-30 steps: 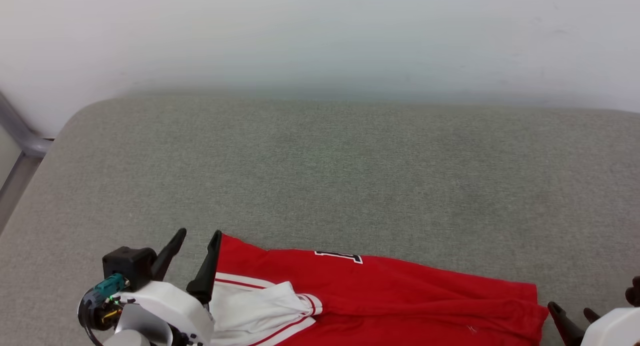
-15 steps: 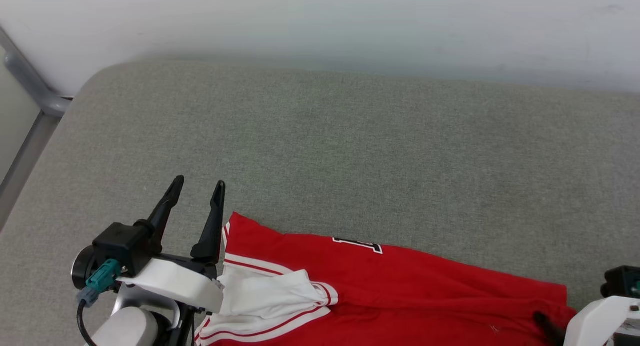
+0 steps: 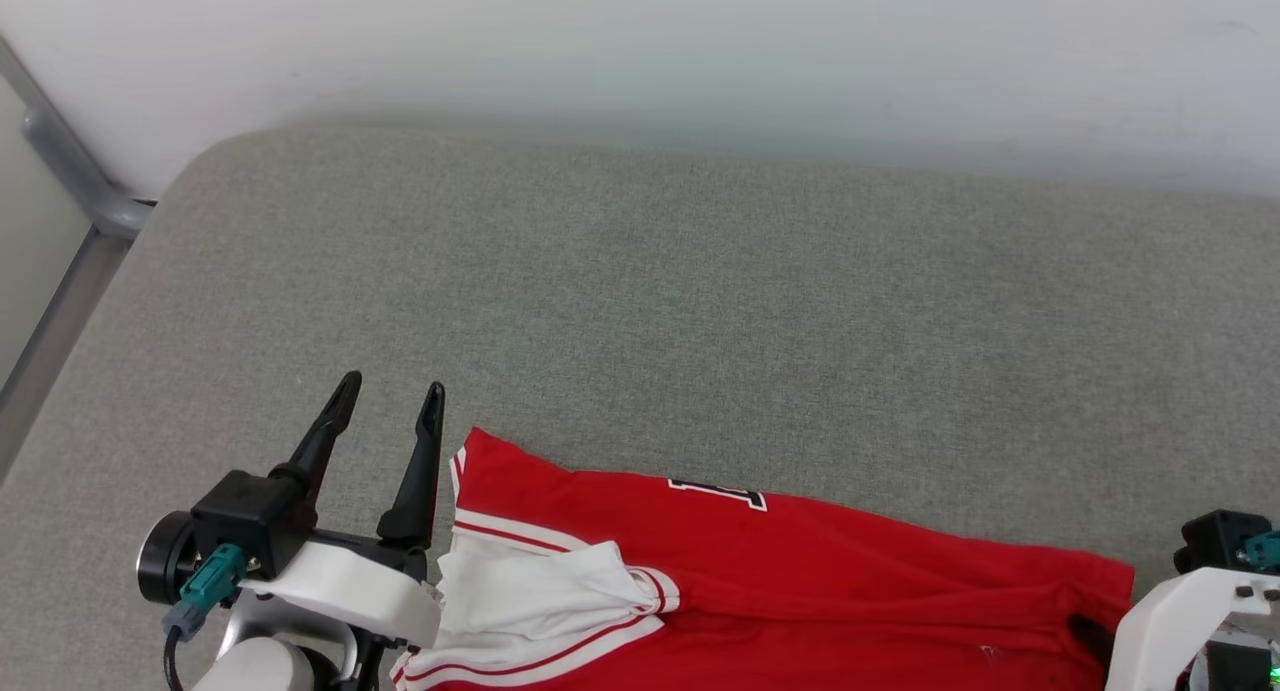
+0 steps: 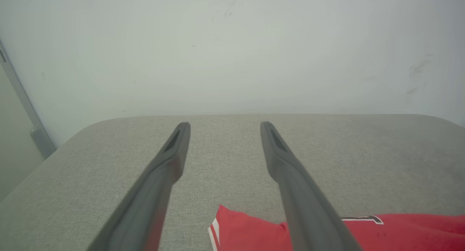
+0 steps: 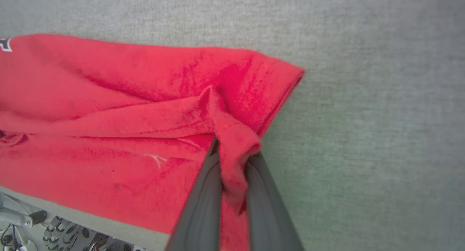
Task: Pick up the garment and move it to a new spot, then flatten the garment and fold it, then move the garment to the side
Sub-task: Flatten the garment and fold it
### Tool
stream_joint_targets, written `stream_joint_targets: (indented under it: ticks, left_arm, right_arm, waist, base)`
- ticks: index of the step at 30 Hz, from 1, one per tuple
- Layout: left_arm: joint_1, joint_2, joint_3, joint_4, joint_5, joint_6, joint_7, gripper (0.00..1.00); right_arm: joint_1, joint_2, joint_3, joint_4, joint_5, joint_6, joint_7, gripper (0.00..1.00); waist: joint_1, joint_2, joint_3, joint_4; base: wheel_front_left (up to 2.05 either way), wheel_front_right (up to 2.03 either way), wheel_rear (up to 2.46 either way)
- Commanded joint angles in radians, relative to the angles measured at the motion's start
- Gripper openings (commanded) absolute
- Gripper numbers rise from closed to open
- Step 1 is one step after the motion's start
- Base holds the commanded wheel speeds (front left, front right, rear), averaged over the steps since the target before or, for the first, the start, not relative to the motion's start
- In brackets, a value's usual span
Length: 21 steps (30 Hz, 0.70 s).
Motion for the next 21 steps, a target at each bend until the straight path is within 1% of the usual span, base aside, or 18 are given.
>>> stream_joint_targets:
  ticks: [1, 4, 7, 12, 15, 19, 21]
  left_arm:
    - [0.013, 0.000, 0.003, 0.001, 0.004, 0.005, -0.002, 1.00]
    - [0.032, 0.003, 0.003, 0.009, 0.010, 0.011, -0.002, 1.00]
    - [0.044, 0.003, -0.004, 0.010, 0.011, 0.016, -0.002, 1.00]
    - [0.056, 0.001, -0.012, 0.012, 0.011, 0.024, 0.003, 1.00]
    - [0.056, 0.002, -0.017, 0.014, 0.017, 0.026, 0.004, 1.00]
    - [0.060, 0.003, -0.019, 0.013, 0.017, 0.032, 0.007, 1.00]
    - [0.065, 0.005, -0.020, 0.012, 0.017, 0.035, 0.009, 1.00]
  right_arm:
    - [-0.016, -0.007, -0.007, -0.008, 0.003, 0.000, -0.003, 0.00]
    - [-0.011, -0.010, -0.038, -0.028, 0.000, -0.001, 0.011, 0.00]
    - [0.002, -0.015, -0.090, -0.043, 0.001, -0.001, 0.028, 0.00]
    - [0.017, -0.018, -0.214, -0.049, 0.007, -0.001, 0.053, 0.00]
    - [0.021, -0.006, -0.286, -0.052, 0.011, -0.001, 0.069, 0.00]
    - [-0.014, 0.045, -0.339, -0.062, 0.122, 0.000, 0.131, 0.00]
    - [-0.038, 0.073, -0.357, -0.059, 0.235, 0.000, 0.183, 0.00]
  waist:
    - [0.0000, -0.0001, -0.014, -0.008]
    - [0.0000, -0.0001, -0.040, -0.023]
    - [0.0000, -0.0001, -0.056, -0.036]
    - [0.0000, -0.0001, -0.068, -0.053]
    - [0.0000, -0.0001, -0.074, -0.059]
    - [0.0000, -0.0001, -0.082, -0.066]
    - [0.0000, -0.0001, -0.086, -0.068]
  base:
    - [0.00, 0.00, 0.00]
    - [0.00, 0.00, 0.00]
    - [0.00, 0.00, 0.00]
    - [0.00, 0.00, 0.00]
    - [0.00, 0.00, 0.00]
    - [0.00, 0.00, 0.00]
    - [0.00, 0.00, 0.00]
